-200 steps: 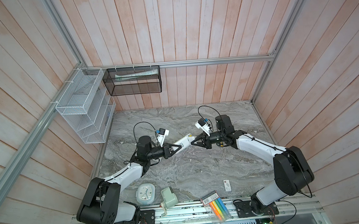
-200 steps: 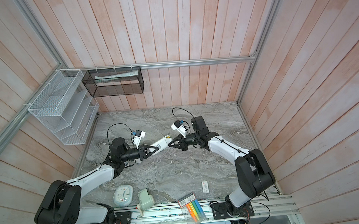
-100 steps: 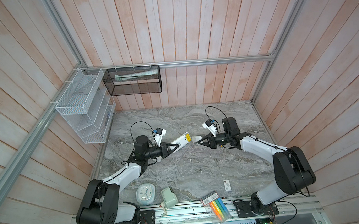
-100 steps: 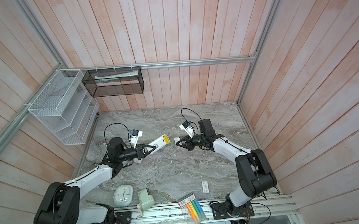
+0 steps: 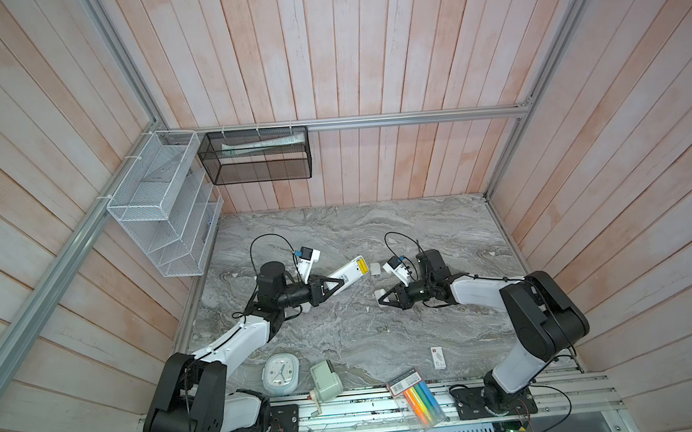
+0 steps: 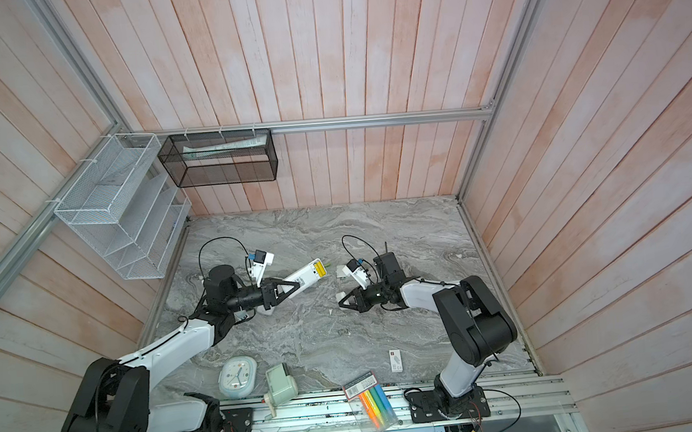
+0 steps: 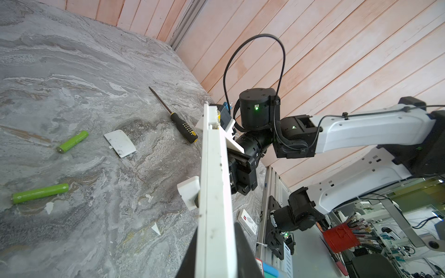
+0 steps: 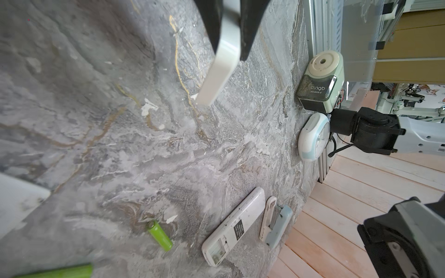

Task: Unload the batteries from the remote control
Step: 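Carry the battery cover away and drop it on the table with the right gripper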

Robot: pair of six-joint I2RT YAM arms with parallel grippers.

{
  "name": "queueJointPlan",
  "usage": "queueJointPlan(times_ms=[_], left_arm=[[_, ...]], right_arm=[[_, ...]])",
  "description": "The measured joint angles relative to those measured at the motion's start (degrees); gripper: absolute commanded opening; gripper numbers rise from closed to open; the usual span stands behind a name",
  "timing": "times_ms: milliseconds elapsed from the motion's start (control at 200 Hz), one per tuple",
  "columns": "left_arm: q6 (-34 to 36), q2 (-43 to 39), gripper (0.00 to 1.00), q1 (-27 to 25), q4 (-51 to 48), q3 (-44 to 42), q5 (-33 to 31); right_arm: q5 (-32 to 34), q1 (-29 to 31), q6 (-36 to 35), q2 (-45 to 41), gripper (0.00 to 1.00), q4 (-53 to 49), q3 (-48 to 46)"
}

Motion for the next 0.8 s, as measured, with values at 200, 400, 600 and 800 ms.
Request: queueJointPlan(times_ms=[200,400,600,800], left_arm=[[0.0,-0.5,0.09,0.0,-0.3,-0.3,0.0],[0.0,-0.9,0.08,0.0,-0.5,-0.3,0.0],[0.0,-1.1,0.08,0.0,-0.5,-0.3,0.0],[0.6,-2.3,0.08,0.0,-1.3,-0.7,0.0]], right_arm=[[0.3,1.2,0.7,3.8,0.03,2.3,0.0],[0.3,1.6,0.7,6.4,0.05,2.9,0.0],[-0.3,1.6,-0.1,8.1,0.1,2.3,2.0],[0.0,1.5,-1.1,9.2,0.17,1.7,2.8]])
